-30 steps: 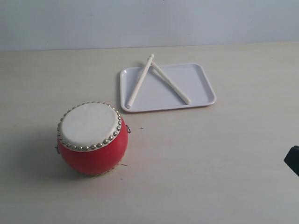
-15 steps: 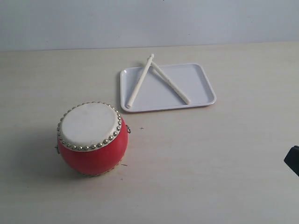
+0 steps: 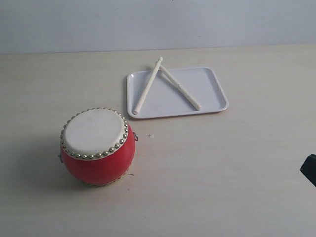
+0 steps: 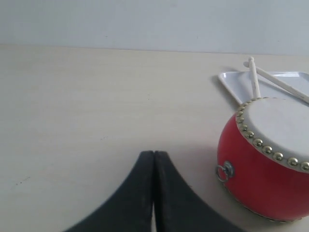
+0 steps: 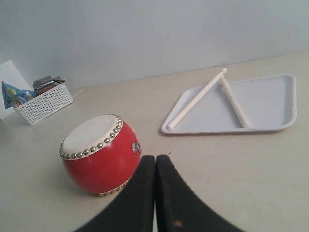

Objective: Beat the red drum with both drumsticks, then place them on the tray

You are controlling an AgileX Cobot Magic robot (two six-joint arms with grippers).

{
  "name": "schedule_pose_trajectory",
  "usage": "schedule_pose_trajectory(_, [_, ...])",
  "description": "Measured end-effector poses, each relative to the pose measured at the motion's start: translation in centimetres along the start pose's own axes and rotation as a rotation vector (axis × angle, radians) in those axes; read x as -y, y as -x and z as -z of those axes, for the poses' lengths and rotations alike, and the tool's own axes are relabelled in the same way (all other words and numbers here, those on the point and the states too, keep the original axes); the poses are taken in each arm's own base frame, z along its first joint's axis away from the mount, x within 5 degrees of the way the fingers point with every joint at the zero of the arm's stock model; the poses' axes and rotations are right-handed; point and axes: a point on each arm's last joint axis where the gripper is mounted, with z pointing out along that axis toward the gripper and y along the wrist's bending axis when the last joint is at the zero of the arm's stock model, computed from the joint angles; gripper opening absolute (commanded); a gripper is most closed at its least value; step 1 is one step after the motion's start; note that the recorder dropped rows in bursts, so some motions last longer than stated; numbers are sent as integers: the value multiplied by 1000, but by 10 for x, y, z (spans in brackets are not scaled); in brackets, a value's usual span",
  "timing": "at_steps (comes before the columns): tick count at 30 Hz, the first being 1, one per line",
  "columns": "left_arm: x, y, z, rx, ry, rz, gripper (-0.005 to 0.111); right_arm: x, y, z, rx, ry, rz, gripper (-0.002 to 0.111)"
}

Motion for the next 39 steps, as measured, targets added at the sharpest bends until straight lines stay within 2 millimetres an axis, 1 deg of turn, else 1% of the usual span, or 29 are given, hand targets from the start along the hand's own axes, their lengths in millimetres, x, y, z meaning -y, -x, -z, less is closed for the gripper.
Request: schedule_pose_trajectory(39, [-1,0,0,2,20,6,0,0,0,0,0,0,0,0])
